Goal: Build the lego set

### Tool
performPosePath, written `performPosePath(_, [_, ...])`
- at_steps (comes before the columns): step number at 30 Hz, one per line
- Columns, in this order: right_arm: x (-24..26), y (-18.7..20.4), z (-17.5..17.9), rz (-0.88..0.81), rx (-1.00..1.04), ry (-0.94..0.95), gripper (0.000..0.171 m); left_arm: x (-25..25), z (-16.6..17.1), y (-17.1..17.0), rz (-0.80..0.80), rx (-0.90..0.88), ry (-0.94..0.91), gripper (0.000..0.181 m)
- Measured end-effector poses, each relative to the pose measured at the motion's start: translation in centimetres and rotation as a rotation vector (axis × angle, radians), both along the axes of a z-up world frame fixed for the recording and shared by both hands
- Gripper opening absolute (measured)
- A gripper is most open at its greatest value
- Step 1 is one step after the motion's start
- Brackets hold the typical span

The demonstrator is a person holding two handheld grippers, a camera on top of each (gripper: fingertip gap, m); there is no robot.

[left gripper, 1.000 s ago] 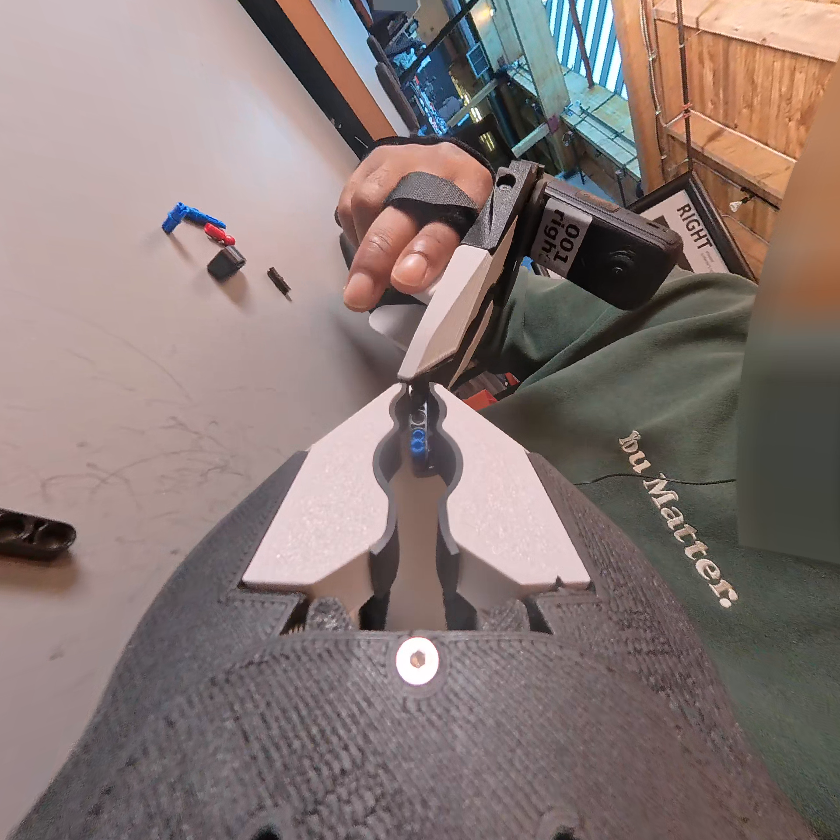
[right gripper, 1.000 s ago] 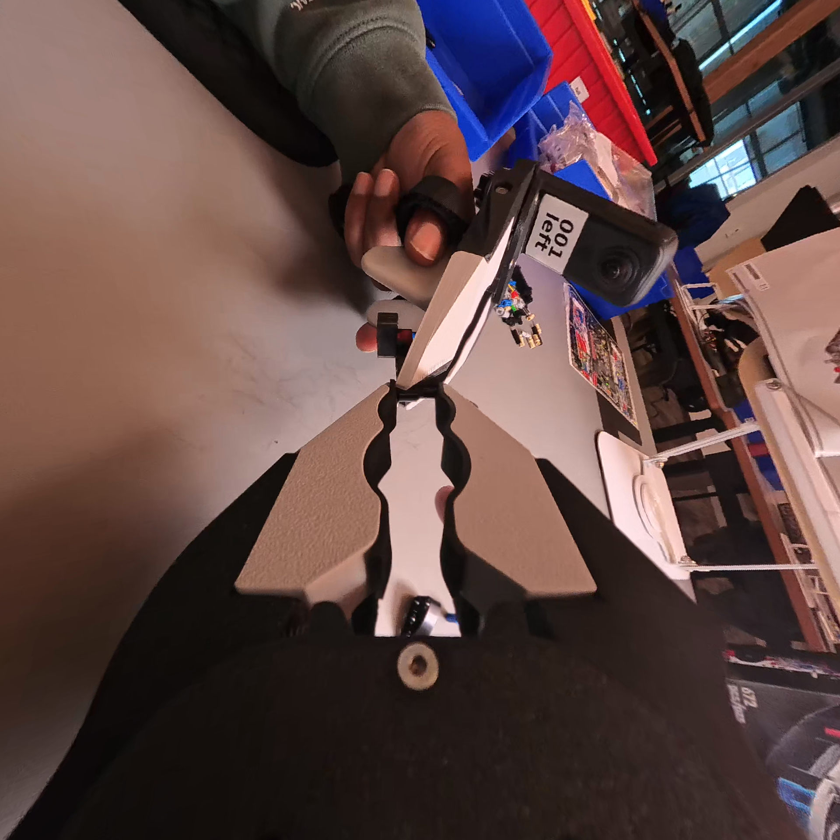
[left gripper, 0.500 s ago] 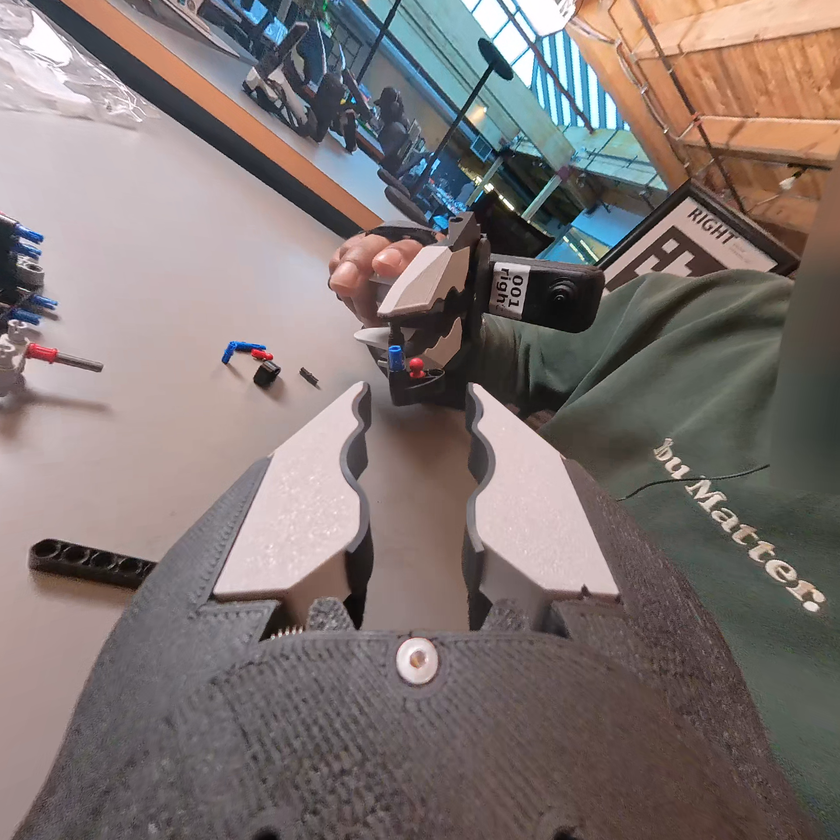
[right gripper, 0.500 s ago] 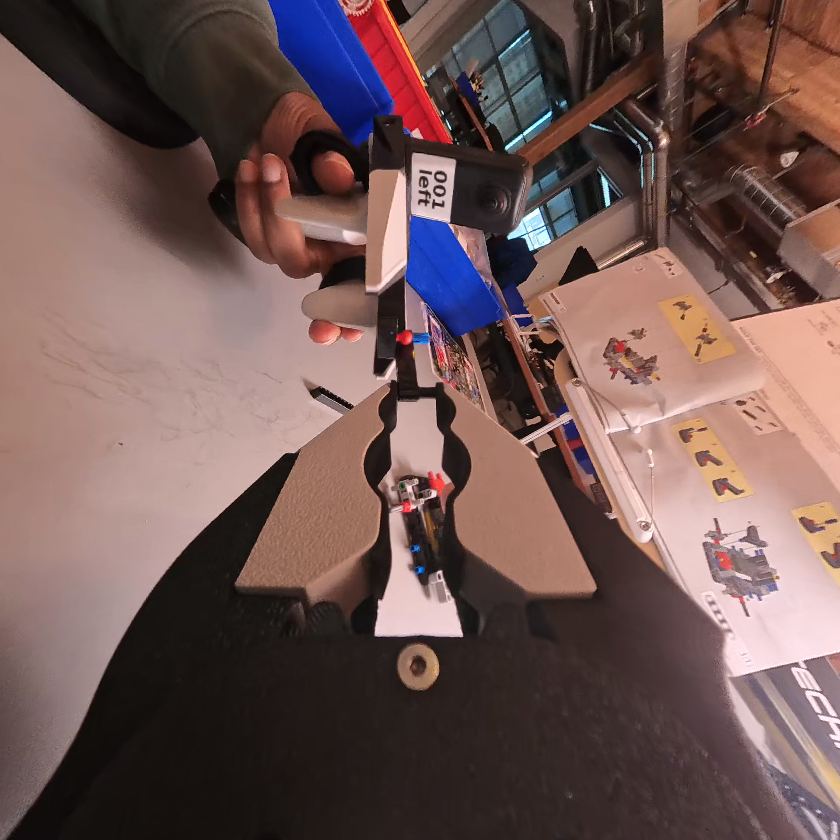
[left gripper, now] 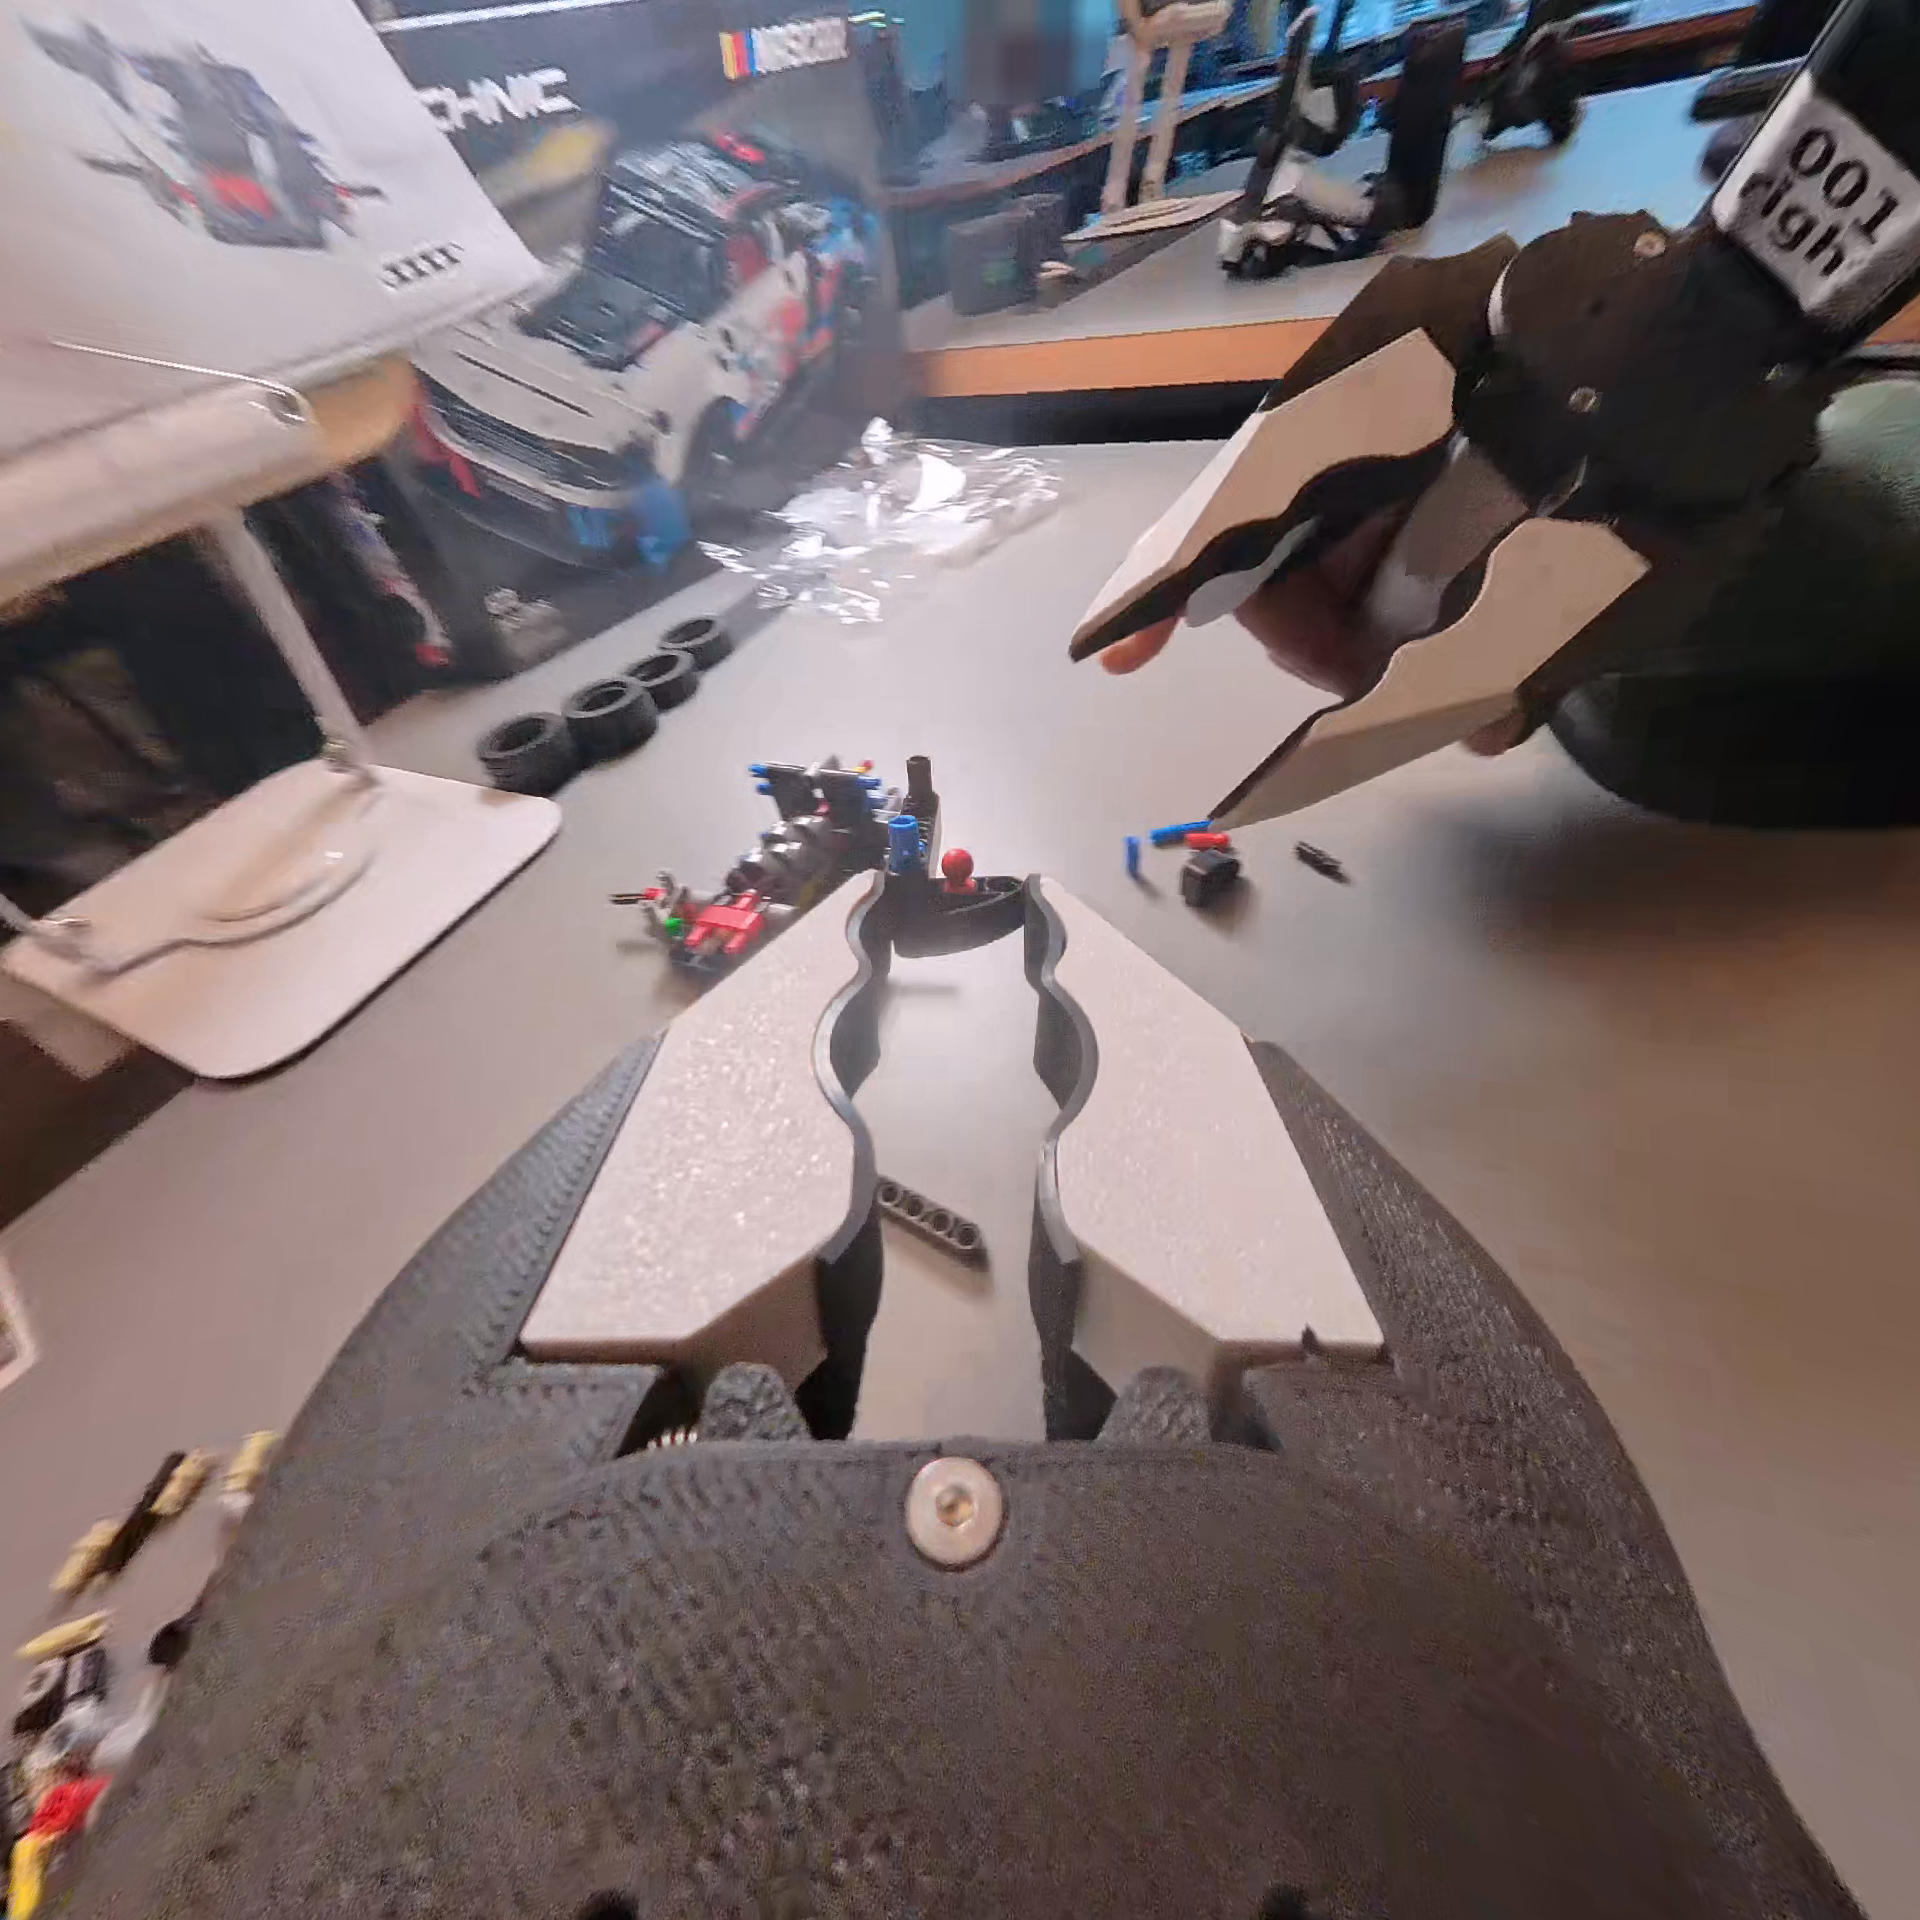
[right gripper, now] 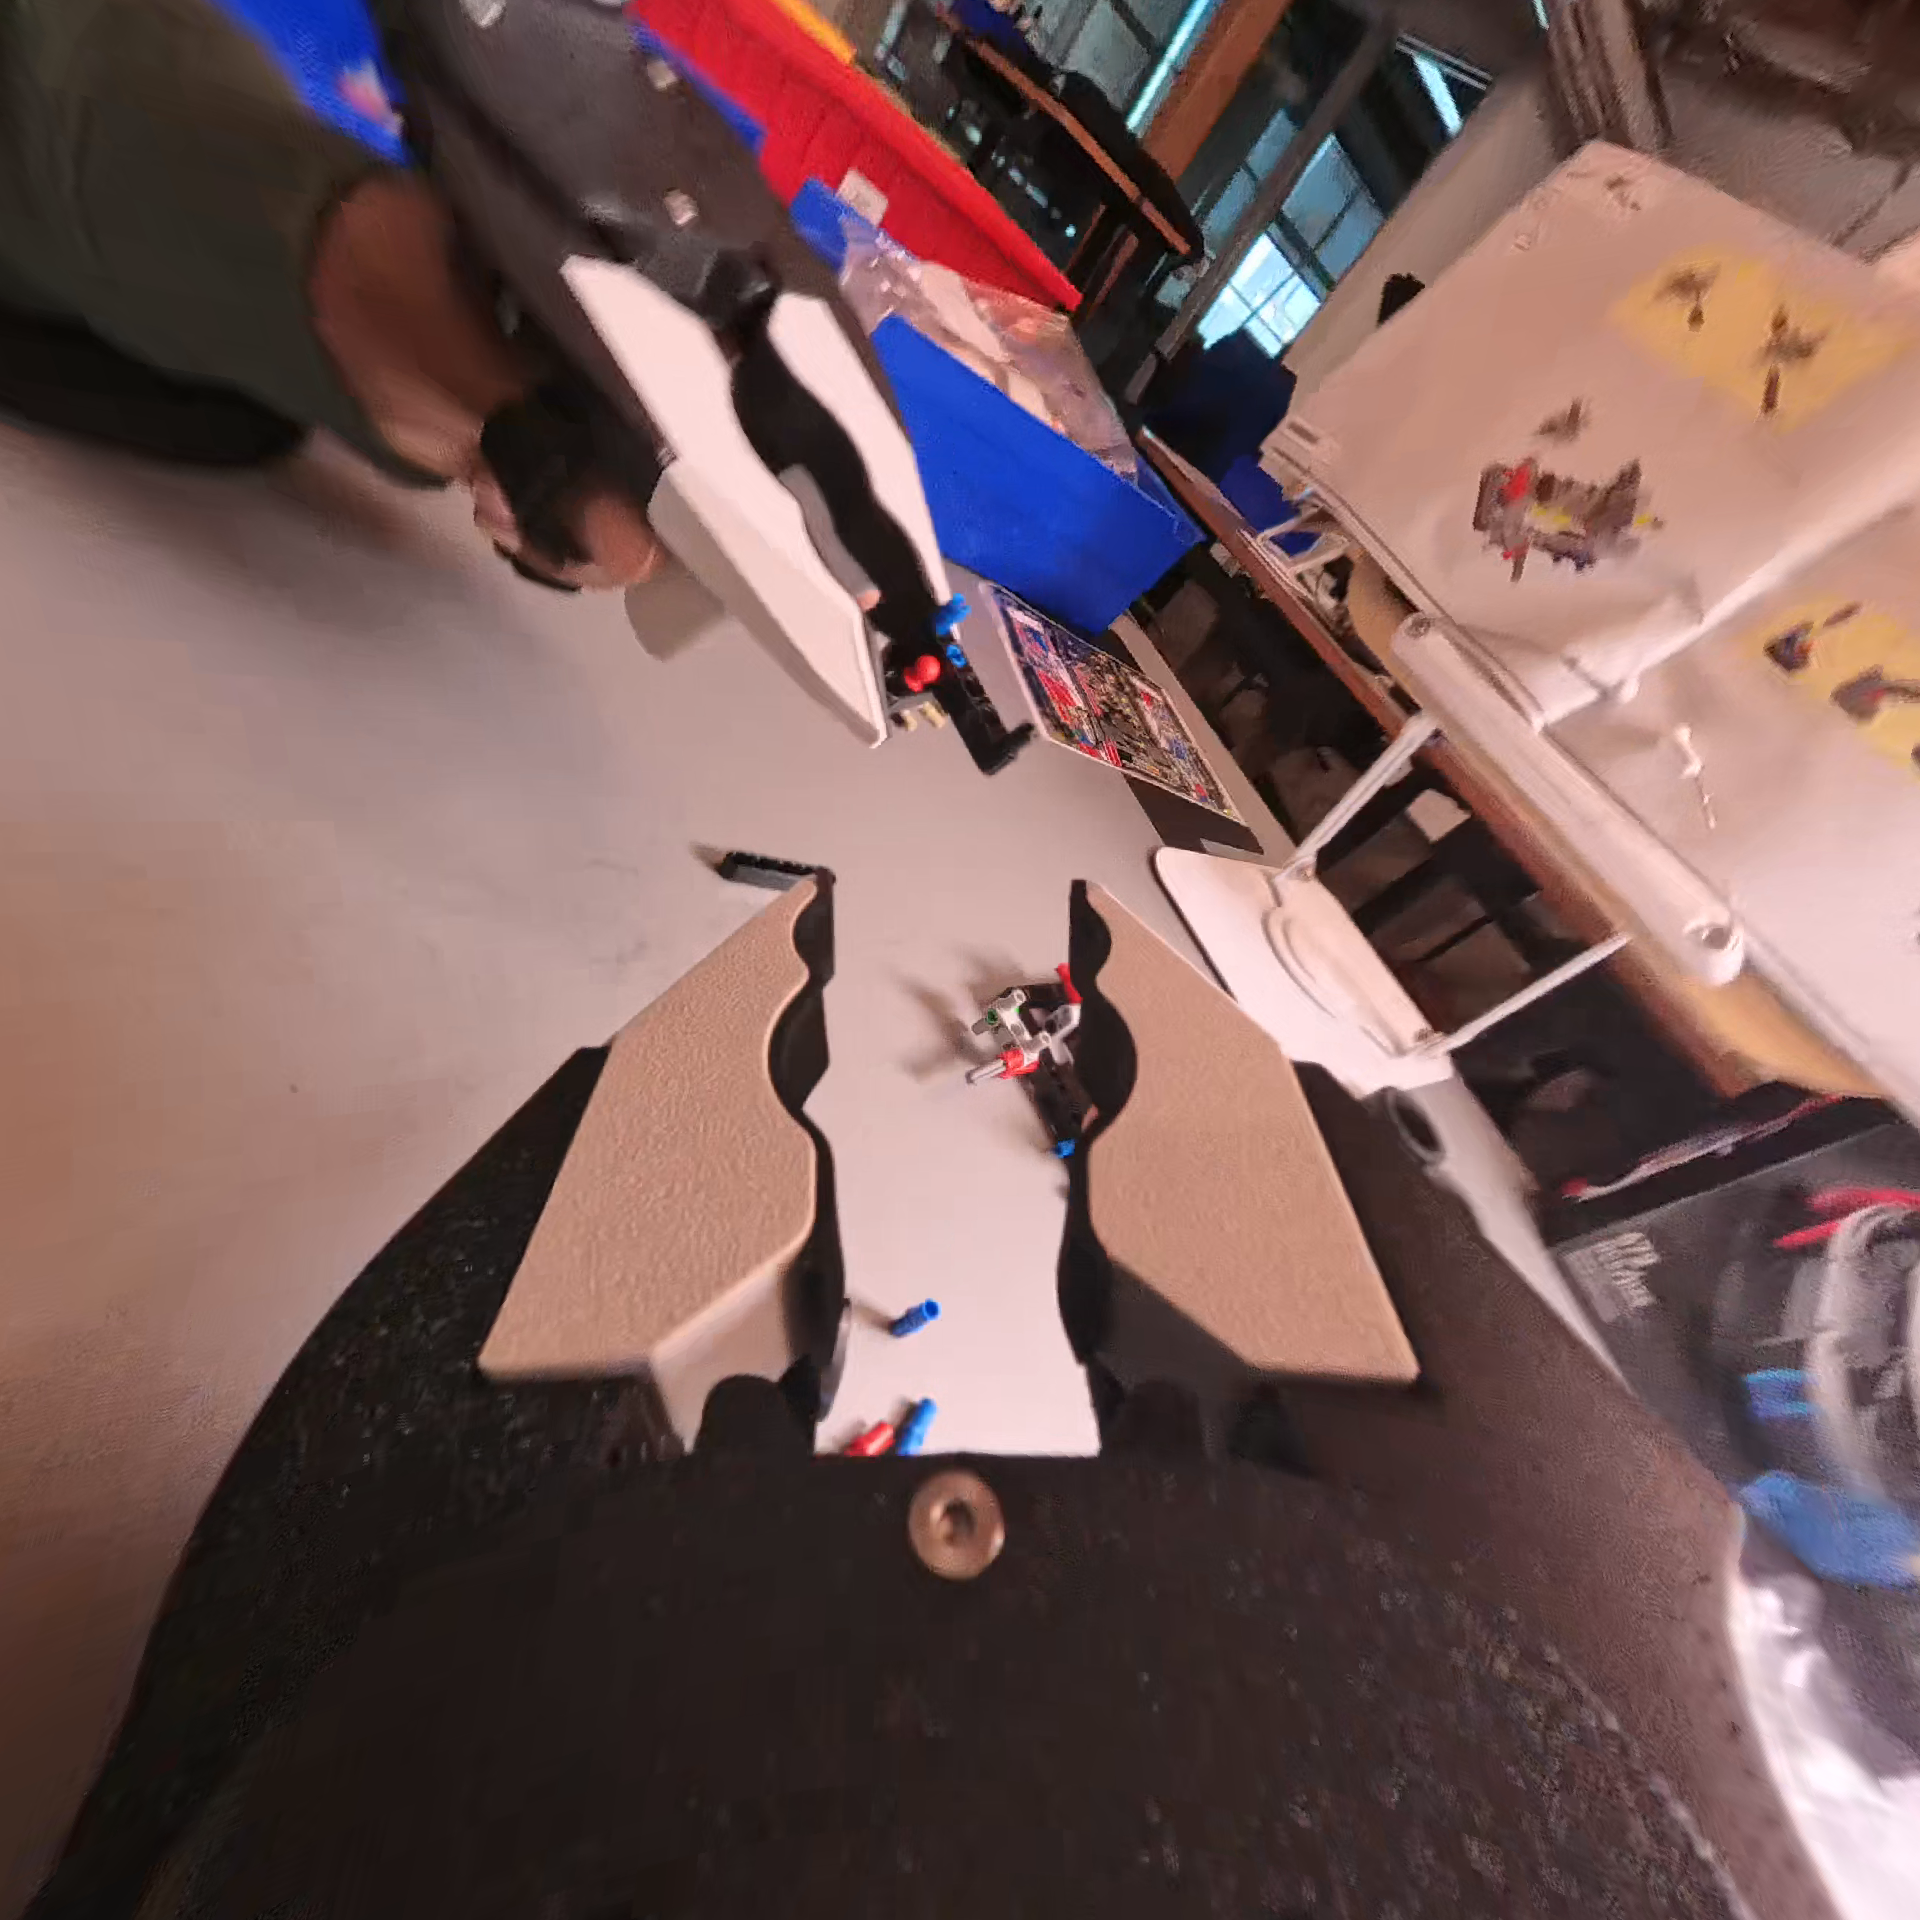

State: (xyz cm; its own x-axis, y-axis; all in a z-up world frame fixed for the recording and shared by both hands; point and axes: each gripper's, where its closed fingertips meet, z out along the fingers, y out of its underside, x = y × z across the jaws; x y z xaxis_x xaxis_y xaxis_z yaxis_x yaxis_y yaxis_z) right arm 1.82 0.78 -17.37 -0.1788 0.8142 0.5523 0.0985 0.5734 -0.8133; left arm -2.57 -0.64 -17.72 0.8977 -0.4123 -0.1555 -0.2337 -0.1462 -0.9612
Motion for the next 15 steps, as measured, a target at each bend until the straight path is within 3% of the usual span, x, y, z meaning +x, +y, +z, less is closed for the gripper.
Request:
performPosePath(8, [-0.2, 0.1, 0.8, 0.002, -0.256, 0.009, 0.034, -0.6, 0.6, 0.1, 0.042, 0.038, -0.001, 0.022])
performPosePath(15, [0.1, -1.9, 1.2, 0.132, -0.379, -0.013, 0.031, 4.0, 1.3, -2.0, -0.219, 0.125, 0.034, 0.023])
